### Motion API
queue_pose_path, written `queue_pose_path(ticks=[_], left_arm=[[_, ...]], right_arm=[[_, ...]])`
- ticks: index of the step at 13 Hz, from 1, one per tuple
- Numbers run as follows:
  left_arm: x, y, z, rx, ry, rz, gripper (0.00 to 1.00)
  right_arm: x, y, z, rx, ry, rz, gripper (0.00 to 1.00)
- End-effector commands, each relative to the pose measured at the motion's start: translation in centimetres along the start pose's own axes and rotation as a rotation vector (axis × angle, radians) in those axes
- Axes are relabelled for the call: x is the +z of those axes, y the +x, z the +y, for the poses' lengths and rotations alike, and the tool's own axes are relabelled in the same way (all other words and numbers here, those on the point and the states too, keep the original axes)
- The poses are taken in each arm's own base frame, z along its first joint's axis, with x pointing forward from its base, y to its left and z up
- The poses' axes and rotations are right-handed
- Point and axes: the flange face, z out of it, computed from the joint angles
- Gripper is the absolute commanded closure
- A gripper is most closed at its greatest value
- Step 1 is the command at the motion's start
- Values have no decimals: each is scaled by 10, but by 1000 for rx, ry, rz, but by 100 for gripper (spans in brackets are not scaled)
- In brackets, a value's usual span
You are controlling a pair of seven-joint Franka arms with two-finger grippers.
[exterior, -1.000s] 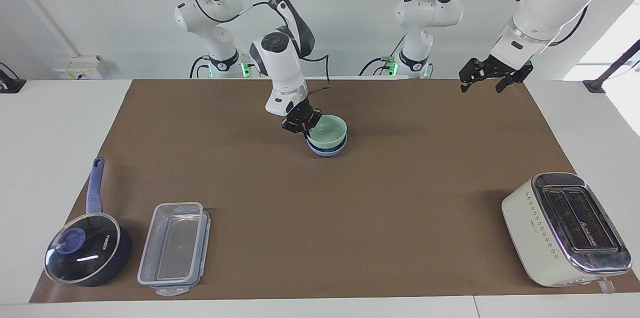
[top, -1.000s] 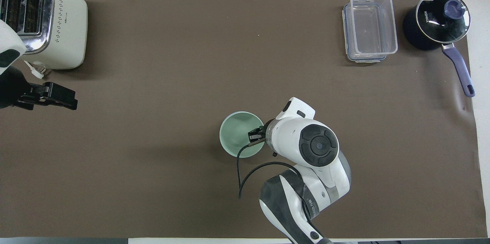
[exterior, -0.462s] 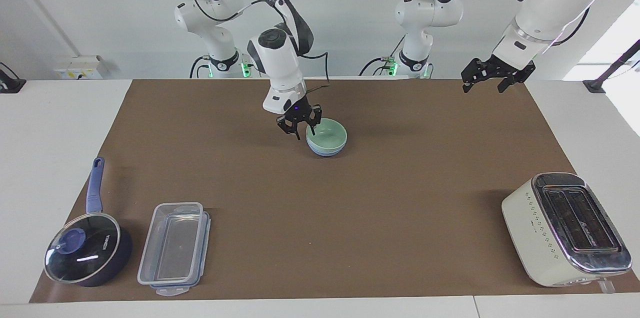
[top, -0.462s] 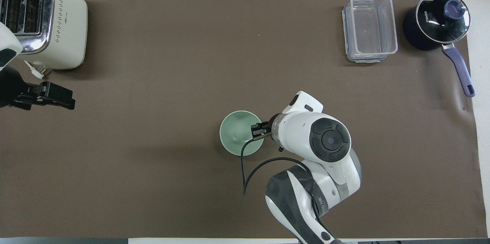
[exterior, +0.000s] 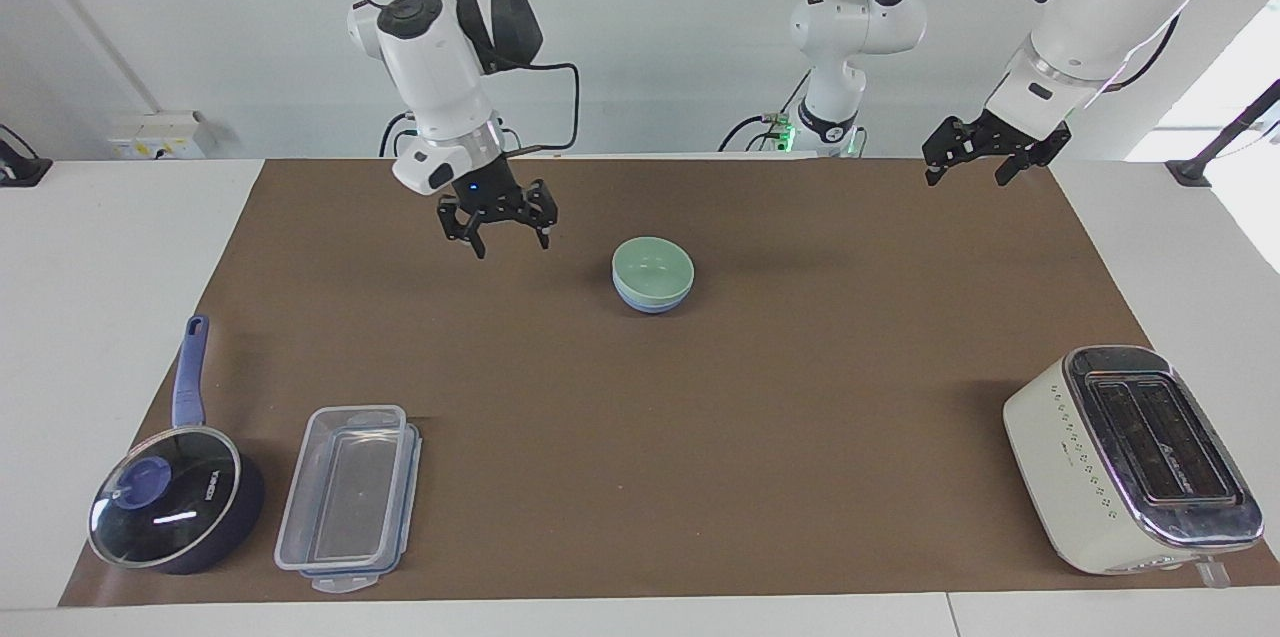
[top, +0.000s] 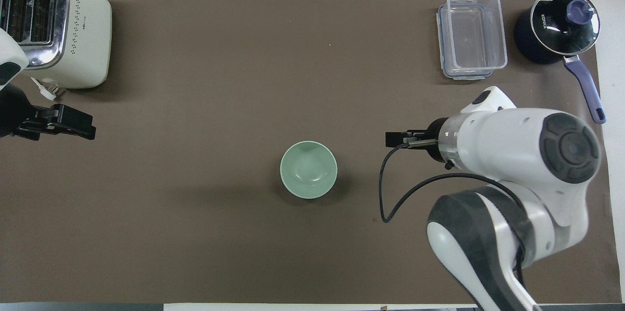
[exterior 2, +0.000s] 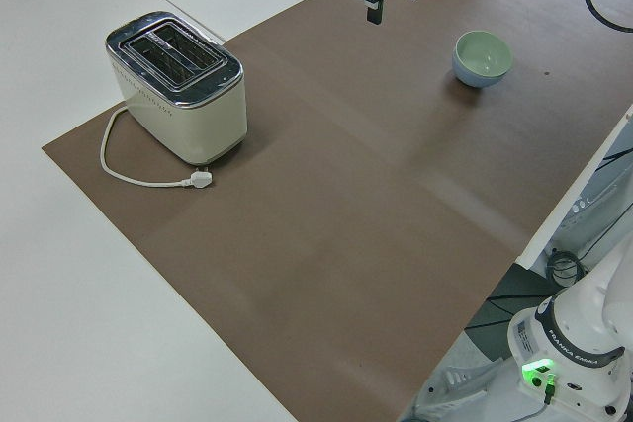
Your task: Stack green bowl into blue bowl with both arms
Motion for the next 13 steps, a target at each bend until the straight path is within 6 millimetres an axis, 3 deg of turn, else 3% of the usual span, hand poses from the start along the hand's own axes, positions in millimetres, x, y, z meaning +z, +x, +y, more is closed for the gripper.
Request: queue_pose_path(ticks=[1, 4, 7, 13], left_arm=[[-2, -7, -4, -4, 23, 2, 0], [-2, -7, -4, -2, 23, 4, 0], [-2, -7, -4, -2, 23, 2, 0], [-2, -7, -4, -4, 23, 2, 0]], right_arm=[[-14, 6, 55, 76, -30, -11, 0], [-38, 26, 93, 86, -96, 23, 0], [-74, 48, 107, 91, -154, 7, 0], [-129, 75, 107, 104, -160, -53, 0]])
